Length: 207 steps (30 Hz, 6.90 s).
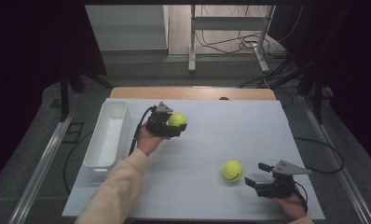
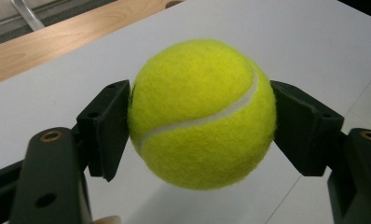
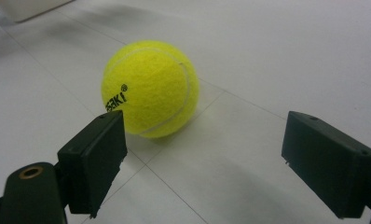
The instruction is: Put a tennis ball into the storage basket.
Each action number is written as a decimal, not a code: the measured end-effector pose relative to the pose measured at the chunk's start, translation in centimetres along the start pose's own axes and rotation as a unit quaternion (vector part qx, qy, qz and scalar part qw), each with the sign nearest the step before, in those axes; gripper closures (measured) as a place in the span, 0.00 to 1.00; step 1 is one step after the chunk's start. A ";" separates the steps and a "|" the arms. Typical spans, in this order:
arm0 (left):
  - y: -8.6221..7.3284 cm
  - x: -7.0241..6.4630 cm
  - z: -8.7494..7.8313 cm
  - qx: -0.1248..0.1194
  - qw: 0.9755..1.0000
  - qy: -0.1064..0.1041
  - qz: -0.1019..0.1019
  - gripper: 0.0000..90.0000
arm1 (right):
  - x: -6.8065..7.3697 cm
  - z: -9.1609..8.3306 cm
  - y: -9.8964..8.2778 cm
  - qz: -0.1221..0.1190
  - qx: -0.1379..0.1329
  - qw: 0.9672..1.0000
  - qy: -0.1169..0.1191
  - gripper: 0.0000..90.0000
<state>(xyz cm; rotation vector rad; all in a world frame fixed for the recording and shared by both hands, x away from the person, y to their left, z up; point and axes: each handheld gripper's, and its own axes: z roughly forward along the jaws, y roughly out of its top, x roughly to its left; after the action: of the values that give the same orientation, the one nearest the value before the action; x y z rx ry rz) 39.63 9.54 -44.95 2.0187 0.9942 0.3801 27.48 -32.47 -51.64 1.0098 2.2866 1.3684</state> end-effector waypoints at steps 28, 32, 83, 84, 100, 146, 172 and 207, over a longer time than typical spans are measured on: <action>-0.5 1.0 -2.0 -0.016 1.000 0.017 -0.003 0.29 | 0.0 0.0 0.0 -0.001 0.002 1.000 0.000 0.16; -0.7 1.2 -2.4 -0.019 1.000 0.019 -0.006 0.29 | 0.0 0.0 0.0 -0.001 0.002 1.000 -0.001 0.16; -1.3 2.4 -4.8 -0.041 0.998 0.033 -0.023 0.29 | 0.0 0.1 0.0 -0.002 0.004 1.000 -0.003 0.16; -1.3 2.4 -4.9 -0.041 0.998 0.034 -0.022 0.29 | 0.0 0.1 0.0 -0.002 0.005 1.000 -0.003 0.16; -1.6 2.9 -5.5 -0.048 0.998 0.034 -0.031 0.29 | 0.0 0.1 0.0 -0.002 0.009 1.000 -0.005 0.16; -3.3 4.0 -6.5 -0.050 0.997 0.031 -0.055 0.29 | 0.0 0.2 -0.1 -0.003 0.016 1.000 -0.006 0.16; -4.6 4.7 -6.7 -0.048 0.996 0.036 -0.069 0.29 | 0.0 0.3 -0.2 -0.002 0.022 1.000 -0.007 0.16; -5.8 4.9 -7.0 -0.048 0.995 0.036 -0.080 0.29 | 0.0 0.4 -0.2 -0.004 0.027 1.000 -0.010 0.16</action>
<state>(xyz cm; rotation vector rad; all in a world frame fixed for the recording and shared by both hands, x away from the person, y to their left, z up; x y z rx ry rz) 35.75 19.09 -45.71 1.8353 1.1527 0.4087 27.58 -32.27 -52.04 1.0243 2.3225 1.2943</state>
